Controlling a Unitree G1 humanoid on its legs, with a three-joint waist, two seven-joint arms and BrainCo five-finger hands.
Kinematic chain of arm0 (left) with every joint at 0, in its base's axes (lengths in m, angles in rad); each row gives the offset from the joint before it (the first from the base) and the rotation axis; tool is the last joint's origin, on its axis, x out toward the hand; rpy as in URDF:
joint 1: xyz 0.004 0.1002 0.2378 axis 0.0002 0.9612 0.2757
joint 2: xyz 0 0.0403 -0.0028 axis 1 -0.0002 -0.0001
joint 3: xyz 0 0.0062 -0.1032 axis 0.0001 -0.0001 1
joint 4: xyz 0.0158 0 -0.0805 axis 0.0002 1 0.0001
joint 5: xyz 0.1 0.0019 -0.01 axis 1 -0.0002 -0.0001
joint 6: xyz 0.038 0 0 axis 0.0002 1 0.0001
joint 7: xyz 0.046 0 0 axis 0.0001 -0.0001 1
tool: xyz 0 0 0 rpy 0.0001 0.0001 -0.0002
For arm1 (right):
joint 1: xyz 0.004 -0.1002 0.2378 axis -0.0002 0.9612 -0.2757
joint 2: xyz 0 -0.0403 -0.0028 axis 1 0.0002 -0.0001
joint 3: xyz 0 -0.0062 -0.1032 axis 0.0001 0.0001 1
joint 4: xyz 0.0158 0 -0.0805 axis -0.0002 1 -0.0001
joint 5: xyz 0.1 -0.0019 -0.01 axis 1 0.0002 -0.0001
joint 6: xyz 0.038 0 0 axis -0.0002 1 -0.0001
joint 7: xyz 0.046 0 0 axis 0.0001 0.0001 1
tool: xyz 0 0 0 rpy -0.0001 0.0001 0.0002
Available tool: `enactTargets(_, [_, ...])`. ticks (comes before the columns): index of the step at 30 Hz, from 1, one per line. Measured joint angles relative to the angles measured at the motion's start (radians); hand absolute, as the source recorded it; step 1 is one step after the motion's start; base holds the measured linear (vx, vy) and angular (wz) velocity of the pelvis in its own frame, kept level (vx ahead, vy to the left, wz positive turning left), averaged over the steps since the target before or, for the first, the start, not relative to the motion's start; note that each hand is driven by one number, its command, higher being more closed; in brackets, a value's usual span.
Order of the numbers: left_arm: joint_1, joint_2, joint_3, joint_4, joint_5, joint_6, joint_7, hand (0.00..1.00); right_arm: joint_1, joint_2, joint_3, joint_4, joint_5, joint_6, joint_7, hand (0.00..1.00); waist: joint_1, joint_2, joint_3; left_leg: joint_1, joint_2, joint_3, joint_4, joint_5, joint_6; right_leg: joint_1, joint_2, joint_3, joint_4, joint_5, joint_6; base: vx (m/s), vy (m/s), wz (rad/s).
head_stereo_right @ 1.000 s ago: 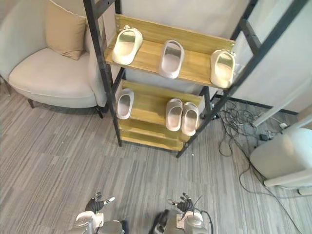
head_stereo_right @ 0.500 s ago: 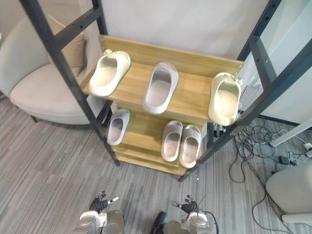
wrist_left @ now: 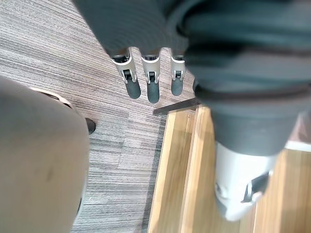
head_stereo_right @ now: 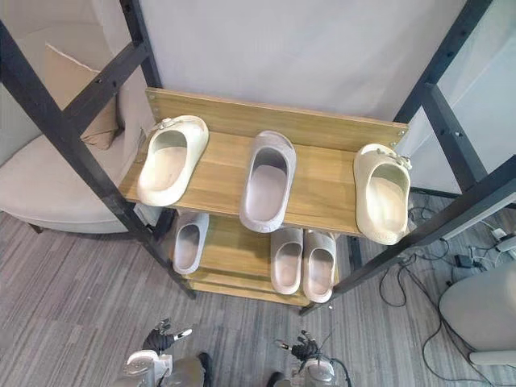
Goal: Organize the slippers on the shoe rack
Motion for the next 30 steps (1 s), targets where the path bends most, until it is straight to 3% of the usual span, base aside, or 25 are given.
enactTargets(8, [0.019,0.001,0.000,0.001,0.021,-0.001,0.022,0.00,0.031,-0.005,0.008,-0.053,-0.008,-0.007,-0.041,0.00,-0.018,-0.004,-0.022,0.054,-0.004,0.064,-0.083,0.043,-0.001,-0.029,0.005,0.074,0.005,0.020,-0.004,-0.05,0.000,-0.27])
enactTargets(11, [0.029,-0.002,0.000,0.001,0.023,-0.001,0.031,0.00,0.102,-0.015,0.045,-0.200,-0.038,-0.007,-0.067,0.00,-0.038,-0.004,-0.023,0.077,-0.008,0.094,-0.102,0.049,0.009,-0.034,0.002,0.108,0.007,0.030,-0.001,-0.06,0.026,-0.29])
enactTargets(15, [0.039,0.005,-0.021,-0.002,0.040,-0.001,0.046,0.00,0.261,-0.023,0.054,-0.568,-0.138,-0.003,-0.087,0.00,-0.061,-0.003,-0.025,0.086,-0.021,0.121,-0.113,0.052,0.014,-0.054,-0.008,0.145,0.010,0.038,0.006,-0.05,0.035,-0.24])
enactTargets(19, [0.049,0.015,-0.027,-0.009,0.046,-0.002,0.046,0.00,0.375,-0.029,-0.015,-0.917,-0.233,0.003,-0.104,0.00,-0.075,-0.008,-0.030,0.092,-0.028,0.143,-0.115,0.052,0.016,-0.068,-0.016,0.160,0.024,0.043,0.009,-0.03,0.022,-0.18])
enactTargets(21, [0.069,0.022,-0.049,-0.023,0.060,-0.006,0.045,0.00,0.411,-0.028,-0.094,-1.109,-0.284,0.000,-0.119,0.00,-0.099,-0.013,-0.042,0.101,-0.032,0.151,-0.116,0.050,0.019,-0.067,-0.020,0.172,0.029,0.044,0.012,-0.02,0.014,-0.11])
enactTargets(24, [0.075,0.024,-0.074,-0.022,0.072,-0.017,0.044,0.00,0.412,-0.026,-0.130,-1.218,-0.307,-0.008,-0.143,0.00,-0.106,-0.013,-0.055,0.121,-0.034,0.170,-0.117,0.047,0.019,-0.065,-0.021,0.193,0.038,0.045,0.012,-0.01,0.010,-0.22])
enactTargets(30, [0.074,0.017,-0.102,-0.023,0.099,-0.023,0.040,0.00,0.456,-0.004,-0.077,-1.333,-0.382,-0.028,-0.137,0.00,-0.106,0.003,-0.056,0.140,-0.040,0.170,-0.119,0.035,0.007,-0.050,-0.027,0.196,0.041,0.044,0.008,-0.01,-0.002,-0.02])
